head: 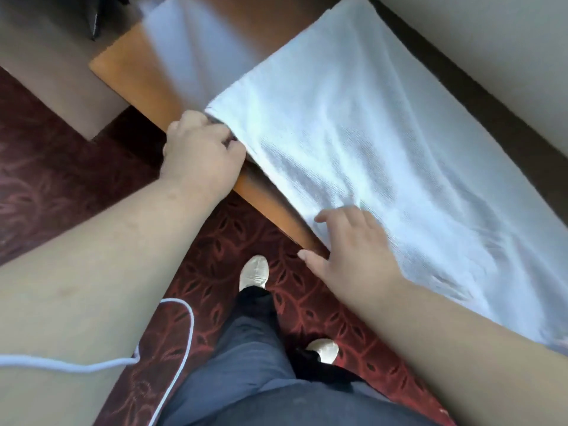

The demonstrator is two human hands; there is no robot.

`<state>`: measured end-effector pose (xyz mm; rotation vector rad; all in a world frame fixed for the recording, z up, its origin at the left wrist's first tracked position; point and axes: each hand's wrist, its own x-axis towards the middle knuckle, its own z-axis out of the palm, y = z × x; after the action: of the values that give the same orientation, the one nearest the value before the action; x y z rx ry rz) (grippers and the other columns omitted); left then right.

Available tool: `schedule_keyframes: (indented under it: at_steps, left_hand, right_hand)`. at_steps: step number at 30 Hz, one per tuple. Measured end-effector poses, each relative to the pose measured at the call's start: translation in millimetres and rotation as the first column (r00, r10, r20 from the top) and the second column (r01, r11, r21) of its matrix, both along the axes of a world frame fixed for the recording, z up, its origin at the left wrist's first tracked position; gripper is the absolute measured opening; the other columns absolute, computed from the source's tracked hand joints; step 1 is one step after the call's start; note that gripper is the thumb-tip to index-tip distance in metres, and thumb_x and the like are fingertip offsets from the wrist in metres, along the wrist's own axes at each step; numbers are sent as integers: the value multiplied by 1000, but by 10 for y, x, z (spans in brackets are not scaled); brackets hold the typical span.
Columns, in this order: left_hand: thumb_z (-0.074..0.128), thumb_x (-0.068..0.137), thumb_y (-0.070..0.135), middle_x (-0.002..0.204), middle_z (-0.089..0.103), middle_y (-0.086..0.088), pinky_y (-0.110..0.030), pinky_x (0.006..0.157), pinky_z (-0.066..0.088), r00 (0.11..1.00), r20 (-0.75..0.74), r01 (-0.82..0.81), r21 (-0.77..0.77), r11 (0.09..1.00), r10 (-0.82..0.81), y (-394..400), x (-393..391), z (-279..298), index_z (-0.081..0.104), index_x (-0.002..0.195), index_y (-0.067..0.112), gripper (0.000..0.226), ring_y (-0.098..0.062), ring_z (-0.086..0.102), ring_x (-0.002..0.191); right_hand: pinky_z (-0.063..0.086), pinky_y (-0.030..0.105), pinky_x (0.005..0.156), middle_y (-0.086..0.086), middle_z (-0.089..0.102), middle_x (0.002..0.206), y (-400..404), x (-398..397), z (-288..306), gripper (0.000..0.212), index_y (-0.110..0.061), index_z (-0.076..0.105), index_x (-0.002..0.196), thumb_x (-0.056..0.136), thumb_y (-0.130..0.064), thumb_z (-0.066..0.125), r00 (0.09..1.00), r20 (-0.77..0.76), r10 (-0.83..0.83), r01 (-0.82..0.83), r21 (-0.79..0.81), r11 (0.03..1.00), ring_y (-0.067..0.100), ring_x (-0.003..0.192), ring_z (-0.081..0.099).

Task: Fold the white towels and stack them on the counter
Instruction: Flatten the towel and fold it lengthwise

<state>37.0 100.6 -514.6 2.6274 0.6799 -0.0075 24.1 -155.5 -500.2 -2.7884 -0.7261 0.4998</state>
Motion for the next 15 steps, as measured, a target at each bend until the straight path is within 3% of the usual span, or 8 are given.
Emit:
schedule_keyframes:
  at_steps: [2,3,5,7,9,12,14,15]
  left_hand:
    - [36,86,35,80,53,-9,-33,59,36,999,-23,-29,-181,983,25,-127,-52,-67,46,67,13,31,-31,49,81]
    - [35,87,38,75,55,-5,-32,57,38,991,-81,-124,-308,943,104,-202,-39,-69,48,68,14,34,-31,51,78]
    - [42,87,56,80,64,-2,-36,71,52,943,-200,-331,-510,793,265,-374,-9,-46,54,71,24,38,-31,60,81]
    - [53,75,71,80,69,-2,-37,74,54,903,-271,-429,-561,708,333,-551,-3,-8,54,69,29,43,-26,62,69]
    - [65,72,68,79,68,-1,-29,62,51,869,-312,-494,-605,624,385,-661,33,23,56,78,26,43,-17,59,63]
    - [70,80,54,94,68,6,-25,54,41,825,-376,-552,-700,454,422,-765,135,102,59,106,25,40,-9,66,77]
    - [66,85,45,102,72,10,-29,66,44,825,-388,-517,-813,270,411,-842,175,182,63,108,29,28,-9,69,83]
    - [63,88,42,100,74,9,-33,77,45,833,-382,-479,-860,177,401,-864,193,218,63,109,29,25,-11,71,86]
  right_hand:
    - [38,42,101,1,55,118,-160,-138,-65,60,-24,54,124,76,-53,76,999,-6,32,-33,-89,996,30,112,50]
    - [38,43,100,1,53,120,-200,-164,-78,61,-25,52,126,77,-51,76,999,-15,35,-36,-96,995,29,113,47]
    - [37,42,99,-1,49,123,-228,-164,-106,57,-27,47,128,81,-47,72,998,-1,62,-62,-96,993,28,113,43]
    - [36,42,98,-1,48,122,-217,-155,-122,50,-26,47,127,85,-42,70,997,15,78,-76,-85,993,27,111,42]
    - [35,41,97,-1,48,123,-195,-165,-111,46,-25,48,127,88,-39,67,997,20,75,-74,-50,996,27,112,42]
    - [35,41,98,-3,52,124,-159,-270,-43,43,-27,52,130,91,-42,61,994,9,107,-107,52,993,25,115,45]
    - [39,39,99,-4,57,122,-120,-392,18,42,-28,56,130,92,-44,60,991,-73,110,-96,170,981,21,115,50]
    - [43,37,98,-5,62,119,-78,-438,50,41,-27,60,128,91,-45,60,983,-177,57,-8,262,965,18,112,54]
